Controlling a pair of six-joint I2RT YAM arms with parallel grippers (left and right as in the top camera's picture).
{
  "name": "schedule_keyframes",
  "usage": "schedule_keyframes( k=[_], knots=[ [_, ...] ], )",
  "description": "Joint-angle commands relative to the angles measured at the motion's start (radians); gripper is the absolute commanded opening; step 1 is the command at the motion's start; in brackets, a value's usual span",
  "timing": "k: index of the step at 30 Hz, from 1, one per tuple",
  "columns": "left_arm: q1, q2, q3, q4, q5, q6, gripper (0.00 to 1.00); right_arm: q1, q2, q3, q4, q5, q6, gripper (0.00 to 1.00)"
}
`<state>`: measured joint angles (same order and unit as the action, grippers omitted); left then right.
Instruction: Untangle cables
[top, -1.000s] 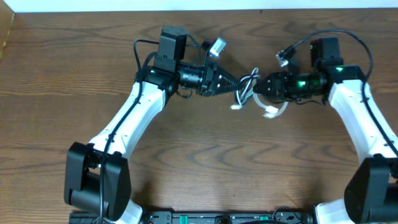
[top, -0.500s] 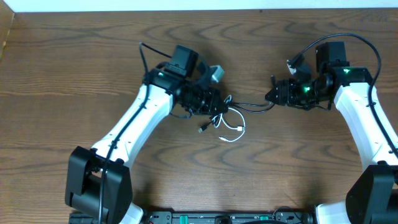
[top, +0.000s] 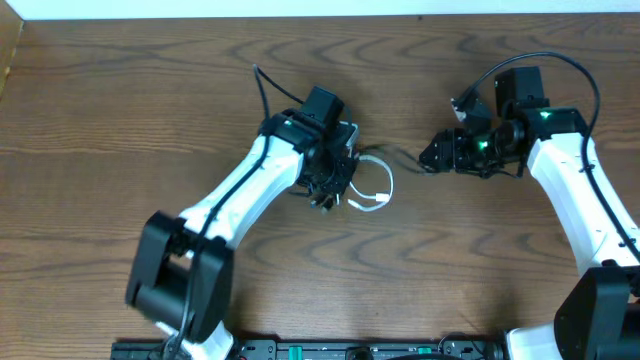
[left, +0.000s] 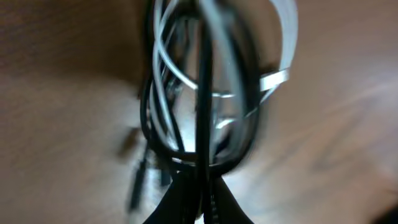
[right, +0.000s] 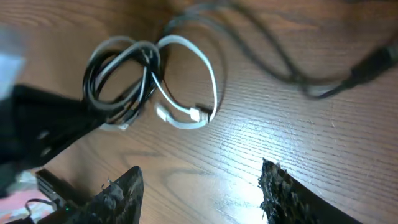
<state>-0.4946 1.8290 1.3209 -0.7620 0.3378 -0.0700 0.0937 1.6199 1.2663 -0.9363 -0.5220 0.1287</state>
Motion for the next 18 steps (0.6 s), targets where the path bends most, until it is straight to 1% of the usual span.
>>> schedule_keyframes(
  k=[1, 4, 9, 14, 18],
  knots=[
    [0.000, 0.079, 0.016, 0.026, -0.082, 0.016, 0.08, 0.020, -0.013, -0.005, 0.006, 0.026, -0.002, 0.57],
    [0.000, 0.132, 0.016, 0.069, -0.082, 0.014, 0.07, 0.025, -0.013, -0.005, 0.014, 0.034, 0.017, 0.58],
    [0.000, 0.169, 0.016, 0.115, -0.081, 0.005, 0.07, 0.026, -0.011, -0.005, 0.025, 0.034, 0.038, 0.57],
    [0.000, 0.153, 0.020, 0.119, -0.081, 0.006, 0.07, 0.026, -0.011, -0.006, 0.037, 0.034, 0.043, 0.57],
    [0.000, 0.095, 0.031, 0.084, -0.081, 0.006, 0.07, 0.026, -0.011, -0.006, 0.037, 0.034, 0.043, 0.58]
  ],
)
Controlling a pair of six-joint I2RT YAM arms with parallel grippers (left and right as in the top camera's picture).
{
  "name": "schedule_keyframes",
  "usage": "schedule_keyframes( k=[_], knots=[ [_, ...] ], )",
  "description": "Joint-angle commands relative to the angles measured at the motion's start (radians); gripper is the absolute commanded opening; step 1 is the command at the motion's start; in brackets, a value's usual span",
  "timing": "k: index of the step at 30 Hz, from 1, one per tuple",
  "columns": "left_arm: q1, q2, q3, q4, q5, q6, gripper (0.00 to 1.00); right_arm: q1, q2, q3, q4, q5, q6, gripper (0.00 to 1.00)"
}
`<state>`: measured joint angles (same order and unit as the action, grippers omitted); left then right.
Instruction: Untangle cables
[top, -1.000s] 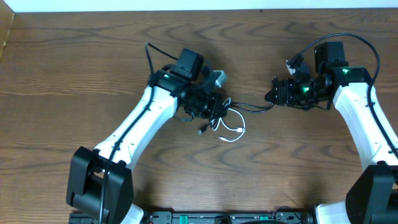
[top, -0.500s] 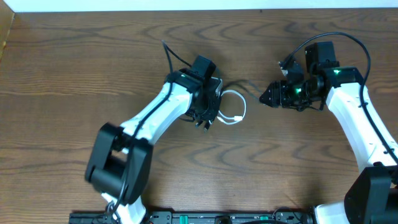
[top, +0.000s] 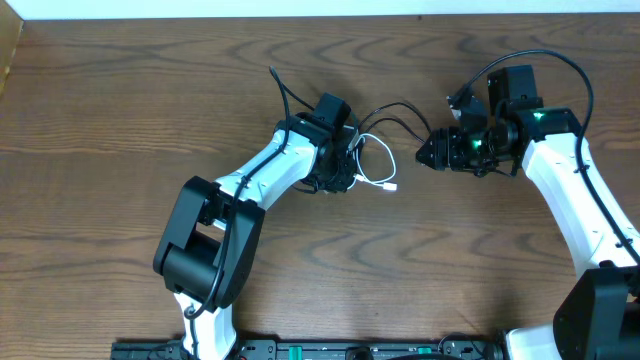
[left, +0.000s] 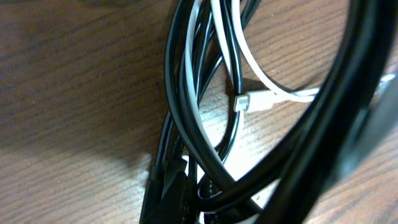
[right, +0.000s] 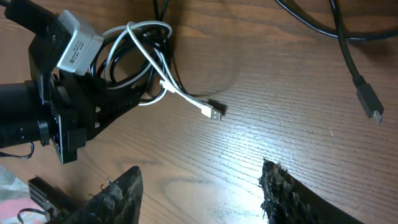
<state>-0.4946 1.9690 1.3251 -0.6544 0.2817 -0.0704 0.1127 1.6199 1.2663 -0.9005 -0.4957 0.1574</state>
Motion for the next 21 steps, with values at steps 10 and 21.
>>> schedule_keyframes(
  k=[10, 21],
  knots=[
    [-0.001, -0.285, 0.032, -0.017, -0.026, 0.032, 0.17, 0.007, -0.011, -0.006, 0.001, 0.008, 0.014, 0.59],
    [-0.003, -0.190, 0.032, 0.037, 0.080, 0.070, 0.22, 0.007, -0.011, -0.006, -0.008, 0.013, 0.014, 0.59]
  ],
)
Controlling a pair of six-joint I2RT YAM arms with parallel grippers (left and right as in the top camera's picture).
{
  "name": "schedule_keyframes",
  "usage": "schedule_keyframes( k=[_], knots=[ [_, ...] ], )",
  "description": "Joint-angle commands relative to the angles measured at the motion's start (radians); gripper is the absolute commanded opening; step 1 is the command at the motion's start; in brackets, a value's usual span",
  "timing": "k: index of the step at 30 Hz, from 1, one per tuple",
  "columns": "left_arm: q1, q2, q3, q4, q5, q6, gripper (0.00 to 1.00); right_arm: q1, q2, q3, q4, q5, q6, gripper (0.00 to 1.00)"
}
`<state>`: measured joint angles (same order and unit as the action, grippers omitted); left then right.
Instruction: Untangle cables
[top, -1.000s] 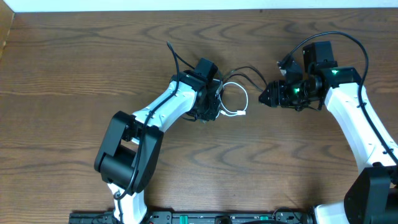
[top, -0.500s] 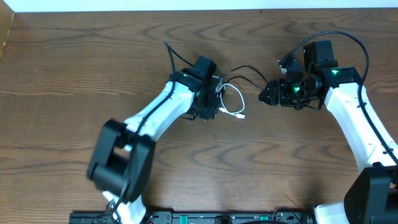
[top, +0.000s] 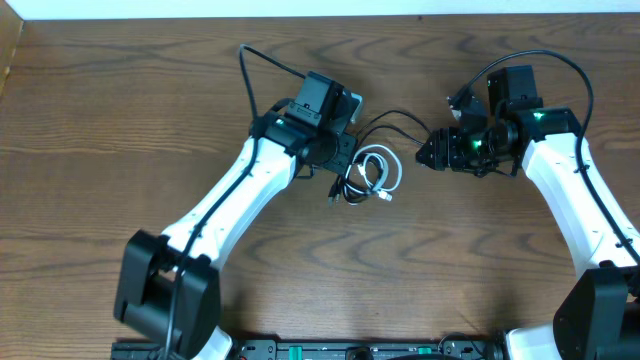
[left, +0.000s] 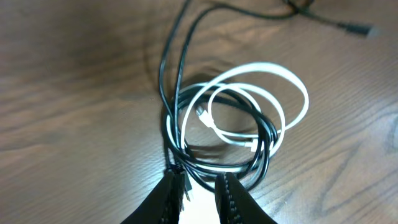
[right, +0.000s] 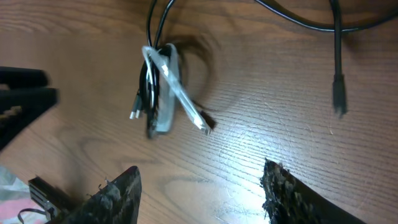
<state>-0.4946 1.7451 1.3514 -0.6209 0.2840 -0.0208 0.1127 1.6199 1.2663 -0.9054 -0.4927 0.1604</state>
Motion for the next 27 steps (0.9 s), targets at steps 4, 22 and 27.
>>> schedule_keyframes(
  k=[4, 22, 27],
  knots=[
    [-0.021, 0.058, 0.005, 0.011, 0.128, 0.020, 0.22, 0.007, -0.011, -0.006, -0.003, 0.027, 0.011, 0.60],
    [-0.172, 0.202, 0.005, 0.141, 0.108, -0.183, 0.22, 0.006, -0.011, -0.006, -0.007, 0.039, 0.011, 0.61],
    [-0.199, 0.275, 0.005, 0.201, -0.040, -0.370, 0.22, 0.006, -0.011, -0.006, -0.021, 0.062, 0.011, 0.61]
  ],
)
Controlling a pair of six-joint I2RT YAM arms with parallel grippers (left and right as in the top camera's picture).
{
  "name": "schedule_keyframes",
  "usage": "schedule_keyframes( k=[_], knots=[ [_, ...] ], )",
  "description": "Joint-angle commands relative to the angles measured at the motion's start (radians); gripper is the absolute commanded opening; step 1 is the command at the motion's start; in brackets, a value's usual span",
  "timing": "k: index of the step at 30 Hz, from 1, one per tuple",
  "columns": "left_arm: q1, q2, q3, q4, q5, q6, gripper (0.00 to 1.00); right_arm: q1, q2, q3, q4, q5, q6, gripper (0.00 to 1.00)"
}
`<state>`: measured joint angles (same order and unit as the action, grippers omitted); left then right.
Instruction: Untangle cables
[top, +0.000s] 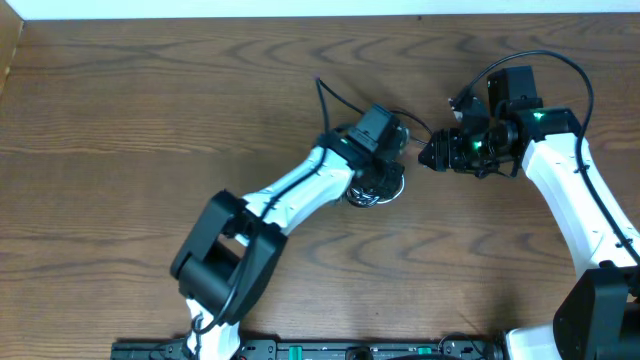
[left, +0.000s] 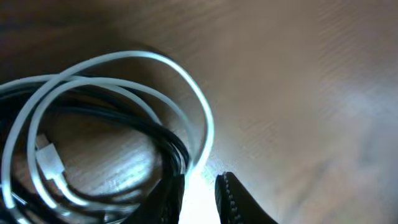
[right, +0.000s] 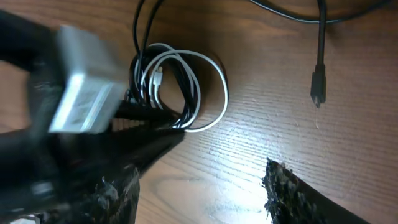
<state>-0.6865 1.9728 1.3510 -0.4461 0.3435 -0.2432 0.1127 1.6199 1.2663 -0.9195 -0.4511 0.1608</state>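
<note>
A coil of white cable and black cable lies on the wooden table, showing as a small bundle in the overhead view. My left gripper is low at the coil's edge. Its fingers are a narrow gap apart with bare table between them, and the black strand runs against the left finger. My right gripper hovers wide open to the right of the bundle, holding nothing. The left wrist's grey camera block hides part of the coil.
A loose black cable with a plug end lies beyond the coil, toward the right arm. A white strip borders the table's far edge.
My left gripper was left of the coil and higher; now it is further right, low over the coil's rim. The coil lies in about the same place. The right arm has not moved.
First my left gripper was shut on the tangled coil, a white loop hanging out to the right. Then it still held the coil, with a white plug end trailing loose. After that the coil lay free on the table, and now the gripper is back at its edge.
</note>
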Motion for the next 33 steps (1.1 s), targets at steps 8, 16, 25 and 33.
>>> schedule_keyframes(
  k=[8, 16, 25, 33],
  knots=[
    [-0.012, 0.113, 0.006, 0.093, -0.163, -0.220, 0.22, 0.006, -0.011, -0.006, -0.009, 0.031, 0.010, 0.63],
    [-0.016, 0.146, 0.006, 0.101, -0.188, -0.249, 0.22, 0.006, -0.011, -0.006, -0.009, 0.031, 0.010, 0.64],
    [-0.027, 0.124, 0.008, 0.082, -0.172, -0.248, 0.07, 0.006, -0.011, -0.006, -0.016, 0.038, 0.010, 0.64],
    [0.070, -0.180, 0.011, -0.040, 0.097, -0.228, 0.07, 0.006, -0.011, -0.006, 0.003, 0.006, 0.011, 0.64]
  ],
)
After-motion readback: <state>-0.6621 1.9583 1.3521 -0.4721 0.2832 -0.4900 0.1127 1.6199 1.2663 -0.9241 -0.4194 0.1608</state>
